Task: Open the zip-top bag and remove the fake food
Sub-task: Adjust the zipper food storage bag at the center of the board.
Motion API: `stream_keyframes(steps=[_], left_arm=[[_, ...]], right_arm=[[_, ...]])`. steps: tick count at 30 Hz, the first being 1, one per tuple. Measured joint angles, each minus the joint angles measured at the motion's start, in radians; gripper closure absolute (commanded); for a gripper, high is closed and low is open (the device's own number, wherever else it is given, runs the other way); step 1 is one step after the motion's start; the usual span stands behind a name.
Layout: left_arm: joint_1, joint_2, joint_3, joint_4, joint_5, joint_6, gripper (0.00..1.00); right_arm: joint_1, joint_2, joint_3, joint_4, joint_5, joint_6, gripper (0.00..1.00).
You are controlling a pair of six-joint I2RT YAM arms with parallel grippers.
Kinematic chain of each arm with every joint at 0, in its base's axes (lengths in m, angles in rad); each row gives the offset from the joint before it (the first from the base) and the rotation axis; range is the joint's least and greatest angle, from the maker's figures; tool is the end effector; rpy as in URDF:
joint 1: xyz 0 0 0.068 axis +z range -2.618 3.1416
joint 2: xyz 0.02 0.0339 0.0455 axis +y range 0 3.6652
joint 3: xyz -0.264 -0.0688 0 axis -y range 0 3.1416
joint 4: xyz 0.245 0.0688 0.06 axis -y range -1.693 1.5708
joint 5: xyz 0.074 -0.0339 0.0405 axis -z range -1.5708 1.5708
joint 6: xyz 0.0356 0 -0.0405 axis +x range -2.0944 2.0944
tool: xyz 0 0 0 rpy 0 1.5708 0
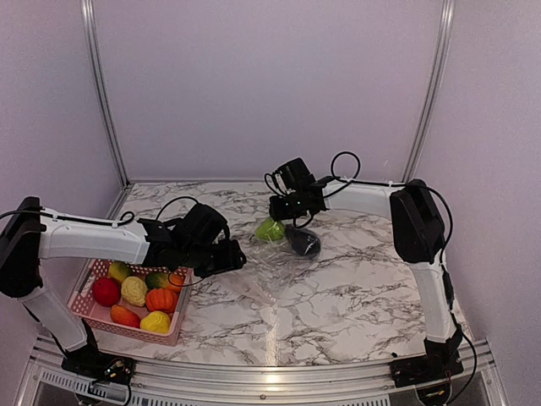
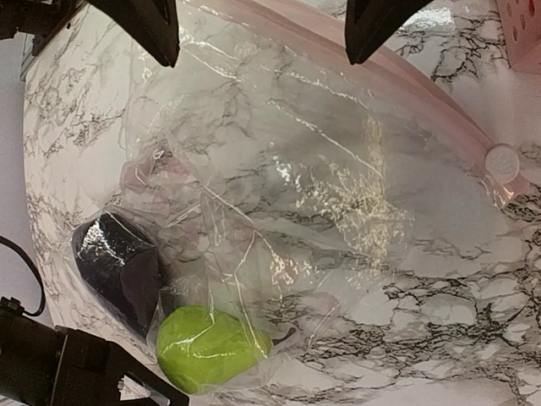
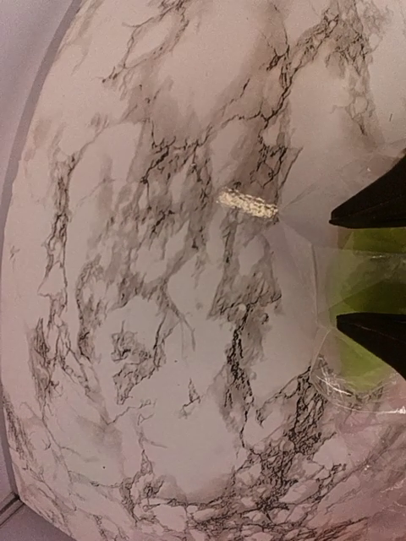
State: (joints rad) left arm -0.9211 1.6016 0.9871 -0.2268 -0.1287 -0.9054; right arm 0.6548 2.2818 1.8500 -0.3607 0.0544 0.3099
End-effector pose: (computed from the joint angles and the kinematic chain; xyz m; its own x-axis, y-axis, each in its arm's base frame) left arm 0.2068 -0.2646 0.2037 -0.8589 -0.1591 -0.4867 0.1008 0.8794 -0.4652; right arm 0.4111 0.3132 0.1875 -0.7141 -0.1644 -0.6804 -0.3780 0.9087 0.1772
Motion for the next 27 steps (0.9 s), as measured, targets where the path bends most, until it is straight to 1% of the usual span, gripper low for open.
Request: stream_keyframes(steps=[4, 8, 10, 14, 19, 21, 24, 27], left_arm=[[0.000, 0.011, -0.001, 0.027, 0.006, -0.021, 0.33], [-0.001, 0.024, -0.003, 0.036, 0.006, -0.031, 0.36], [-0.001, 0.033, -0.007, 0.040, 0.005, -0.034, 0.39], [-0.001, 0.057, -0.019, 0.045, 0.003, -0.037, 0.41], [-0.001, 0.071, -0.026, 0.047, -0.005, -0.037, 0.44], [-0.001, 0.074, -0.026, 0.047, -0.008, -0.037, 0.48], [-0.001, 0.092, -0.026, 0.054, -0.011, -0.034, 0.56], [-0.001, 0.114, -0.026, 0.066, -0.011, -0.029, 0.62]], right_arm=[[-0.001, 0.000, 0.000, 0.000, -0.003, 0.000, 0.87], [-0.001, 0.000, 0.000, -0.003, -0.006, 0.008, 0.99], [-0.001, 0.000, 0.000, -0.007, -0.008, 0.007, 1.00], [-0.001, -0.009, -0.005, -0.014, -0.012, 0.007, 1.00], [-0.001, -0.069, -0.042, -0.019, -0.026, 0.007, 1.00], [-0.001, -0.105, -0.057, -0.022, -0.030, 0.007, 1.00], [-0.001, -0.153, -0.073, -0.022, -0.037, 0.007, 1.00], [-0.001, -0.196, -0.095, -0.021, -0.055, 0.007, 1.00]])
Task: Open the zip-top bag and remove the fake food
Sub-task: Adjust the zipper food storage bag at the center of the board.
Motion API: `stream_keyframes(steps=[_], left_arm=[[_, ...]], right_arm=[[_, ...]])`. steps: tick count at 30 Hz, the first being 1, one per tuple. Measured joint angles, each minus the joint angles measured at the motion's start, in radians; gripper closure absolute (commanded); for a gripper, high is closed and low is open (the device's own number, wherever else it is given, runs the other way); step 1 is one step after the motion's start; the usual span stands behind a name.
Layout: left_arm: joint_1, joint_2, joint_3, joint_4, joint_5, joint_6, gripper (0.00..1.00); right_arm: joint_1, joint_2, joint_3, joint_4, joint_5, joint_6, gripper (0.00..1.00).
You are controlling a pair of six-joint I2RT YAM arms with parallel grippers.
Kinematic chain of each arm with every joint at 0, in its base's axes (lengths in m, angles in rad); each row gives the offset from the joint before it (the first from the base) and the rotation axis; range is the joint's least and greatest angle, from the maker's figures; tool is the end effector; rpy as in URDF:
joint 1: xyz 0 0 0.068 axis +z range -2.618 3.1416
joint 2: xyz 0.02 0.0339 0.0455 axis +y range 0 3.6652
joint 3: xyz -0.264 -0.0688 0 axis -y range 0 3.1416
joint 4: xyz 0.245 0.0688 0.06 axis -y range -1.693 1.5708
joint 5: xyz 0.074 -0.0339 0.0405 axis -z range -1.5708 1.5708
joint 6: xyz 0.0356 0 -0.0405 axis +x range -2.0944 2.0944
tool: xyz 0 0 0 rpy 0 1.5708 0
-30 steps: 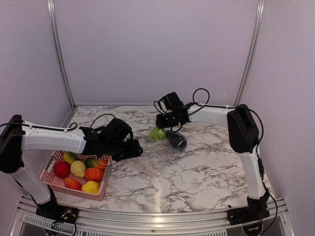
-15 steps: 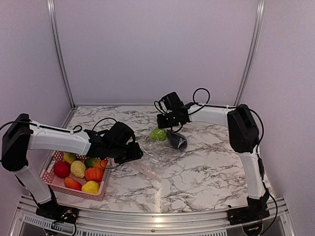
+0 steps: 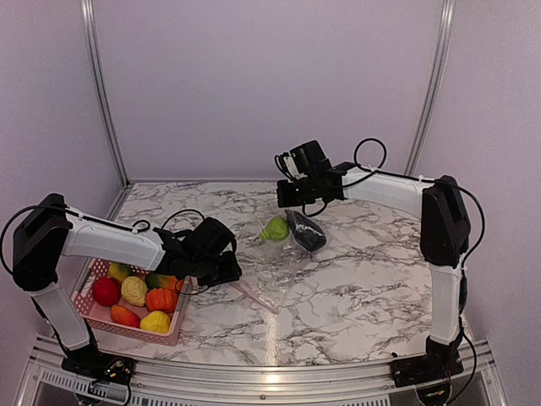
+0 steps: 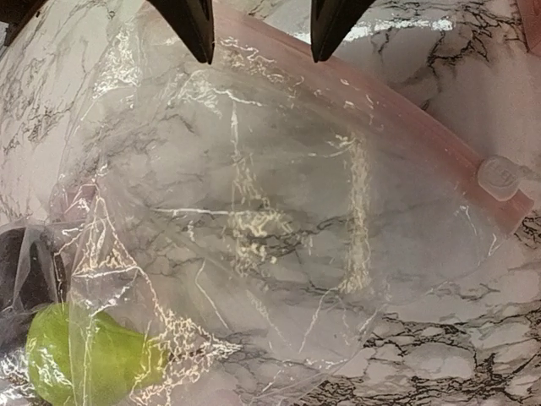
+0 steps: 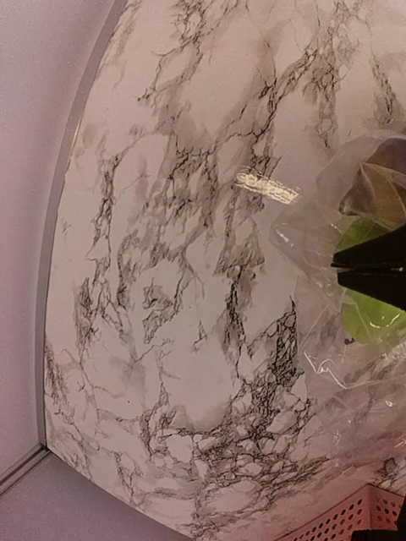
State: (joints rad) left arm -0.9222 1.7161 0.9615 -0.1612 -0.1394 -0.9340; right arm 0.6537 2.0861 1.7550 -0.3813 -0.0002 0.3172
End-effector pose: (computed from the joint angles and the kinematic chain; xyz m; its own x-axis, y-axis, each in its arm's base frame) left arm 0.2120 -0.2715 0.1640 -0.8783 -0.1594 -0.4508 0.0537 0.9040 -0.4242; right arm 0.3844 0.2945 0.2487 -0.6827 -0.1301 -0.7190 -0.4161 0.8781 0.2362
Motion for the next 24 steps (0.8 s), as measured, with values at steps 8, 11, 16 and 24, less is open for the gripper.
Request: stream_keyframes(steps=[8, 11, 16, 24], left_arm=[[0.000, 0.010, 0.000, 0.003, -0.002, 0.001, 0.70], [0.000, 0.010, 0.000, 0.003, -0.003, -0.001, 0.72], [0.000, -0.018, -0.003, -0.003, -0.002, 0.003, 0.75], [-0.001, -0.008, 0.031, 0.012, 0.010, 0.028, 0.82]], right_arm=[[0.000, -0.026, -0.043, 0.003, -0.018, 0.000, 1.00], [0.000, -0.026, -0.048, 0.003, -0.018, 0.000, 1.00], [0.000, -0.026, -0.048, 0.003, -0.018, 0.000, 1.00], [0.000, -0.026, -0.048, 0.002, -0.018, 0.000, 1.00]])
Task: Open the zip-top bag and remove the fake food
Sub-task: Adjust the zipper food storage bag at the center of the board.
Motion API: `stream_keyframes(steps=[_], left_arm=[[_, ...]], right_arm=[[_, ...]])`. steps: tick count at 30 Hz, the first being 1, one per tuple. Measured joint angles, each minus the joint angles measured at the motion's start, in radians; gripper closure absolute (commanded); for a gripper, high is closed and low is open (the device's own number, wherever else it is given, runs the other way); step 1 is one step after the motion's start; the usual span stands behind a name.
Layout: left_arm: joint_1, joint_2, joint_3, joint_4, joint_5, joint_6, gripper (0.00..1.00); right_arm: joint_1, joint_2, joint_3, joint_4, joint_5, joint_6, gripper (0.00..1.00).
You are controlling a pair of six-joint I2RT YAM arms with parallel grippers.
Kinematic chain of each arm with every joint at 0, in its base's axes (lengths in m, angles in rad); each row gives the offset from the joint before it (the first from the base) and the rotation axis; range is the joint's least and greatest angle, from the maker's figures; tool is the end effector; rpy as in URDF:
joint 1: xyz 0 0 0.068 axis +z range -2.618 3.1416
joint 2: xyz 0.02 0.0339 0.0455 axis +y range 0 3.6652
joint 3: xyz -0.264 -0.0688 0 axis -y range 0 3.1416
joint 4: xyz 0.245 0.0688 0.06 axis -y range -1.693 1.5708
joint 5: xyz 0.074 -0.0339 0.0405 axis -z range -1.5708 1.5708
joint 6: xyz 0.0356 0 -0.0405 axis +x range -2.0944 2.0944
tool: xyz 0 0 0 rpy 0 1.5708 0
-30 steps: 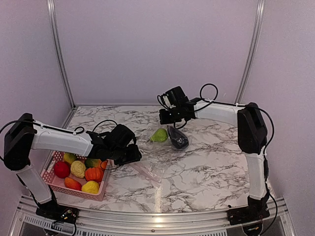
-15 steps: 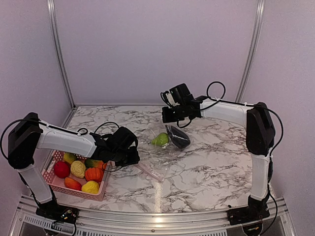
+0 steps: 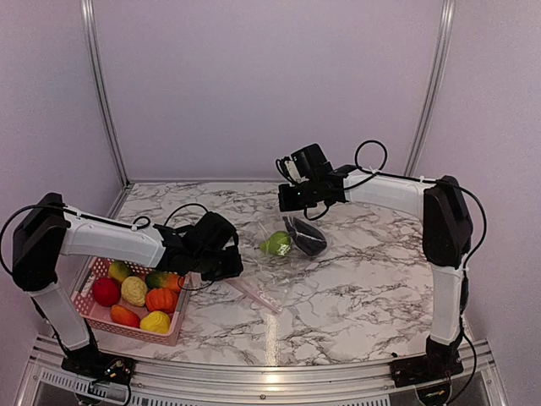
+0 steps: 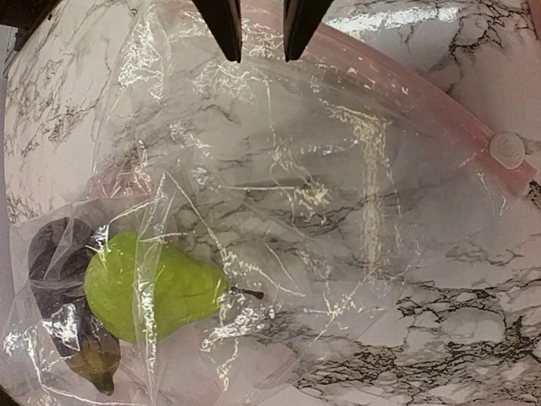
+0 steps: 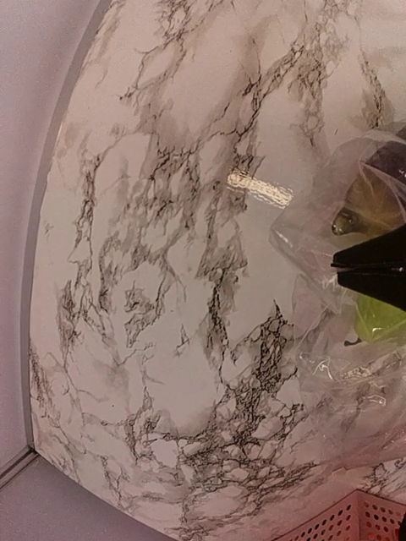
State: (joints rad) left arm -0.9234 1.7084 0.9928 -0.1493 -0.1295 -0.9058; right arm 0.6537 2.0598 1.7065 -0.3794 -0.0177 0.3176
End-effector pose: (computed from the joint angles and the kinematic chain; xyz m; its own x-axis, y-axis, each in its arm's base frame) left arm 0.2156 -0.2775 0.1764 -0.8659 -0.1486 -0.4776 0.0957 0.8880 -0.4498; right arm 0.3776 0.2900 0.2448 -0.6976 -0.1411 -0.7025 -0.4217 0.8734 0.2434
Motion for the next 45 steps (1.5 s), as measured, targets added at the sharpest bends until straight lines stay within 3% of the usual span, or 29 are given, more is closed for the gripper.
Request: stream_keyframes(steps=[9, 37, 41, 45], left_arm=[[0.000, 0.125, 0.008, 0.037, 0.037, -0.003, 0.86], [0.000, 0.144, -0.048, 0.150, 0.043, -0.026, 0.90], [0.000, 0.143, -0.048, 0.151, 0.043, -0.026, 0.90], [0.000, 0.143, -0.048, 0.151, 0.043, -0.026, 0.90]], right_arm=[[0.000, 0.000, 0.000, -0.016, 0.000, 0.000, 1.00], [0.000, 0.005, 0.215, -0.166, 0.093, -0.039, 1.00], [0.000, 0.020, 0.229, -0.179, 0.097, -0.041, 0.91], [-0.002, 0.023, 0.224, -0.182, 0.098, -0.053, 0.71]])
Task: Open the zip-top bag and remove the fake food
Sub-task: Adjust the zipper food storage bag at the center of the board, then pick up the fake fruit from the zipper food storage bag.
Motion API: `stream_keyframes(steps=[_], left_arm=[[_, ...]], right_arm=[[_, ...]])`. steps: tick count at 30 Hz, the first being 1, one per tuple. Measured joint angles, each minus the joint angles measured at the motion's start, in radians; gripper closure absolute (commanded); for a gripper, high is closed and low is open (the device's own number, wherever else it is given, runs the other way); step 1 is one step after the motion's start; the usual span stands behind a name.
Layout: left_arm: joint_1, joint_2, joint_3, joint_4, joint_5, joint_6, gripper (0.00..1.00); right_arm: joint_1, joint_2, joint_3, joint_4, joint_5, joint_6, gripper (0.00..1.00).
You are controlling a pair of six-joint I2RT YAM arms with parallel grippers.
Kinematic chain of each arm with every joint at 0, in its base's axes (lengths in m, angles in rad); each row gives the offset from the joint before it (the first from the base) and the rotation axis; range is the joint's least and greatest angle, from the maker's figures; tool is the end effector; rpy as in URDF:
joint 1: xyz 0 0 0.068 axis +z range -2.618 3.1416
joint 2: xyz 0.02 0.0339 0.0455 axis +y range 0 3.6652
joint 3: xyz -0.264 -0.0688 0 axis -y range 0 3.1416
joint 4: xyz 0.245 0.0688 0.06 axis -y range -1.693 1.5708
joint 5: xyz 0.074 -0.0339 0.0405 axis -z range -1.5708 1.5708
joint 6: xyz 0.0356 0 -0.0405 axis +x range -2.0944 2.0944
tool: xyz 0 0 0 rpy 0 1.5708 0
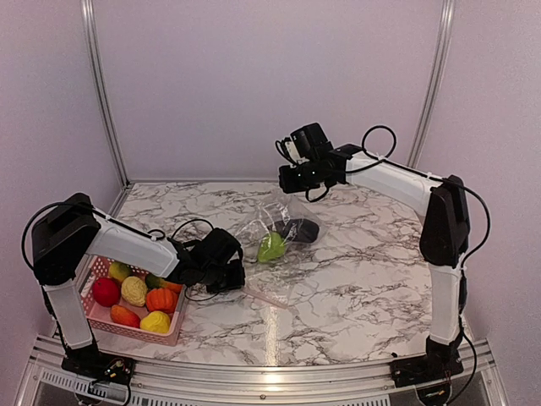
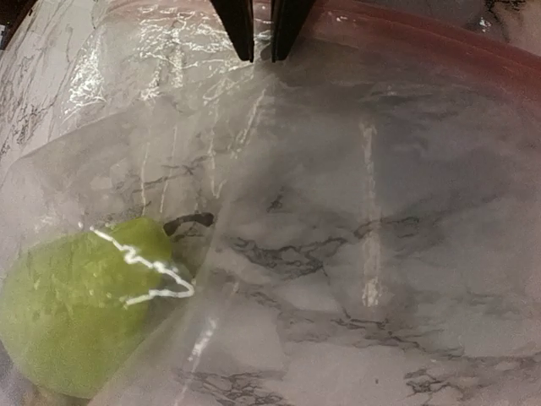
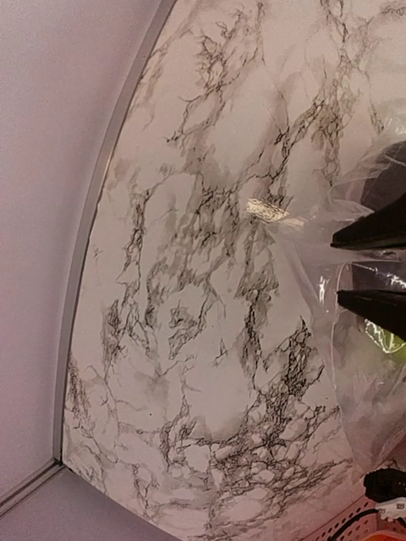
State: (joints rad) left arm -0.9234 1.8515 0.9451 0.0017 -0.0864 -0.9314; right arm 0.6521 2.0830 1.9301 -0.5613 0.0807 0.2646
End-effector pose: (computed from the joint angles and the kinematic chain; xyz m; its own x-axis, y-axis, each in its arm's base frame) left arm 0.2190 -0.2846 0.1252 -0.8948 -0.1421 -0.4232 0.0745 0.8872 -0.4554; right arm 0.3859 0.2911 0.2939 -0.6480 -0.1668 -0.7431 -0.4009 0.9043 0.1466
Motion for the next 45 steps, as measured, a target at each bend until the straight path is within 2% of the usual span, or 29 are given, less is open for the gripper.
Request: stream_keyframes(steps=[2, 4, 6, 8, 11, 15, 23, 33, 45], left_arm=[[0.000, 0.000, 0.000, 0.000, 0.000, 0.000, 0.90], [0.000, -0.001, 0.000, -0.001, 0.000, 0.000, 0.89], [0.000, -0.002, 0.000, -0.002, -0.001, 0.000, 0.89], [0.000, -0.006, 0.000, -0.010, -0.002, 0.002, 0.89], [0.000, -0.016, 0.000, -0.033, -0.002, 0.008, 0.85], [0.000, -0.045, 0.000, -0.077, -0.009, 0.019, 0.83], [-0.001, -0.167, -0.019, -0.128, -0.020, 0.027, 0.82], [-0.021, -0.237, -0.139, -0.153, -0.007, 0.027, 0.82], [-0.028, -0.191, -0.147, -0.092, 0.027, 0.011, 0.81]], right_arm=[[0.000, 0.000, -0.007, 0.000, 0.002, -0.004, 0.57], [0.000, 0.000, -0.022, 0.000, 0.007, -0.013, 0.50], [0.003, -0.002, -0.041, -0.001, 0.014, -0.018, 0.46], [0.008, -0.011, -0.065, -0.002, 0.020, -0.023, 0.46], [0.019, -0.050, -0.126, -0.002, 0.030, -0.030, 0.50], [0.051, -0.098, -0.183, 0.003, 0.024, -0.032, 0.62], [0.109, -0.065, -0.200, 0.037, -0.039, -0.010, 0.78], [0.106, 0.092, -0.156, 0.056, -0.079, 0.019, 0.85], [0.089, 0.140, -0.147, 0.084, -0.076, 0.039, 0.87]])
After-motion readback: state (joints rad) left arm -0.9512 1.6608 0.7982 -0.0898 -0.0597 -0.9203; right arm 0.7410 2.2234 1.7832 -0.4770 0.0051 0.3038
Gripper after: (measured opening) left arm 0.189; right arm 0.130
